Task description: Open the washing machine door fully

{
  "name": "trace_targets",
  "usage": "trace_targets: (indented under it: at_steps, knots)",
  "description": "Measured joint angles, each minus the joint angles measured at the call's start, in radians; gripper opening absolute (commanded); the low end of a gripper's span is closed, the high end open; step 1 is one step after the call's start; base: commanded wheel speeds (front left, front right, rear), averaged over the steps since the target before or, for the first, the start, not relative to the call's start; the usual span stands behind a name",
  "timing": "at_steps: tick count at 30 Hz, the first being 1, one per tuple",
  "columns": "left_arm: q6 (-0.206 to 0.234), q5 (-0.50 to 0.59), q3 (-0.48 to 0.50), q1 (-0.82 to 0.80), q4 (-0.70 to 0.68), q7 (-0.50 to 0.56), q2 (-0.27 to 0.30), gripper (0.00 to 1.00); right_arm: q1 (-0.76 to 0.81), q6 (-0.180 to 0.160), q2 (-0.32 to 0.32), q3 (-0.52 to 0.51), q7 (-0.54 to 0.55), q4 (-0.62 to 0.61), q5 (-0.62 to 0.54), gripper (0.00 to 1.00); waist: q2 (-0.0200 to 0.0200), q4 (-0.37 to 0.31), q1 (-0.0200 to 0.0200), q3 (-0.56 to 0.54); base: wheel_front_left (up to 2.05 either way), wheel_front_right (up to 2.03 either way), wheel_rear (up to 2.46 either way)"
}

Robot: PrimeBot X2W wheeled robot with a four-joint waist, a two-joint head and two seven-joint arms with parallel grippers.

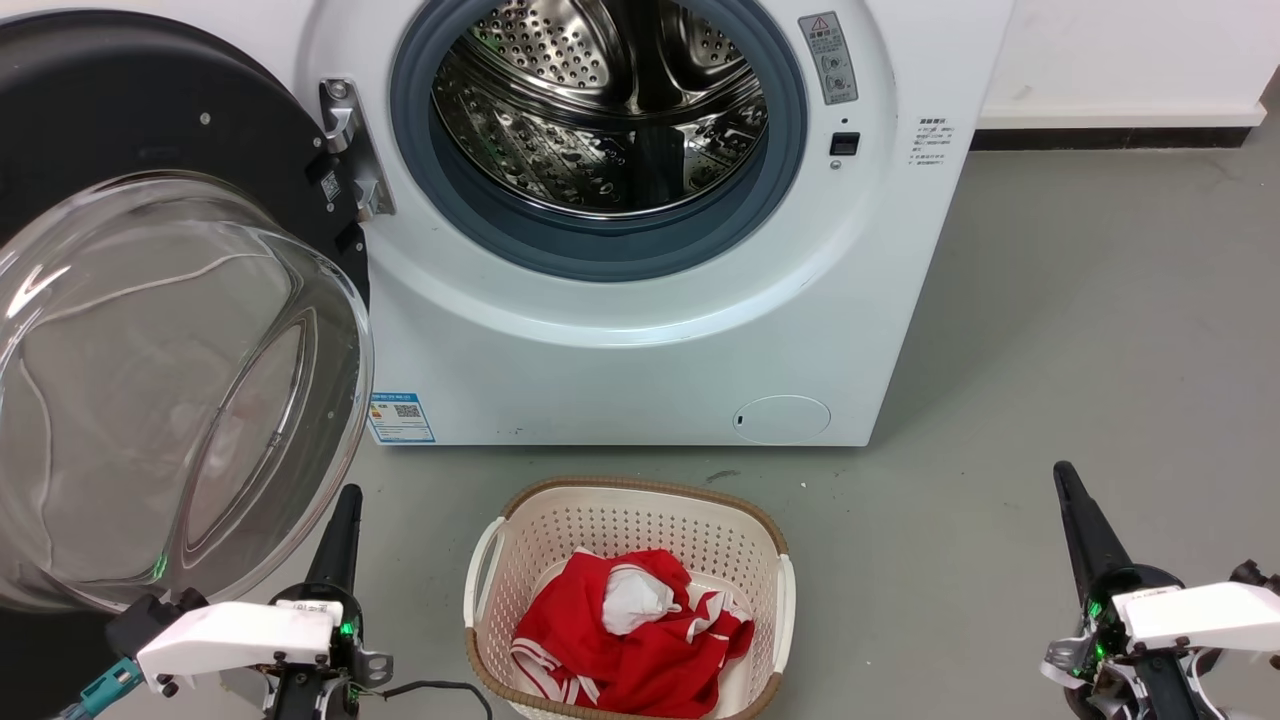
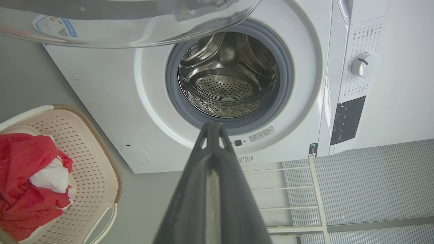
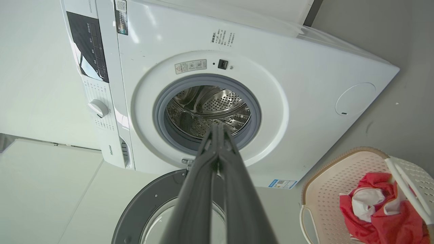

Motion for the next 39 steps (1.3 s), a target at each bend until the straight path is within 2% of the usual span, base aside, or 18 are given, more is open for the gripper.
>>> trace_targets:
  at_steps: [30,39]
  knots:
    - [-0.017,-0.222,0.023,-0.019,0.015,0.056,-0.014,0.0,-0.036,0.0,0.0,-0.012,0.034,0.037,0.231,0.0,0.0,-0.001,0.0,0.001,0.0,0.0,0.0]
    - [-0.017,-0.225,0.023,-0.019,0.016,0.056,-0.014,0.0,-0.038,0.0,0.0,-0.013,0.035,0.038,0.236,0.0,0.0,-0.001,0.0,0.001,0.0,0.0,0.0]
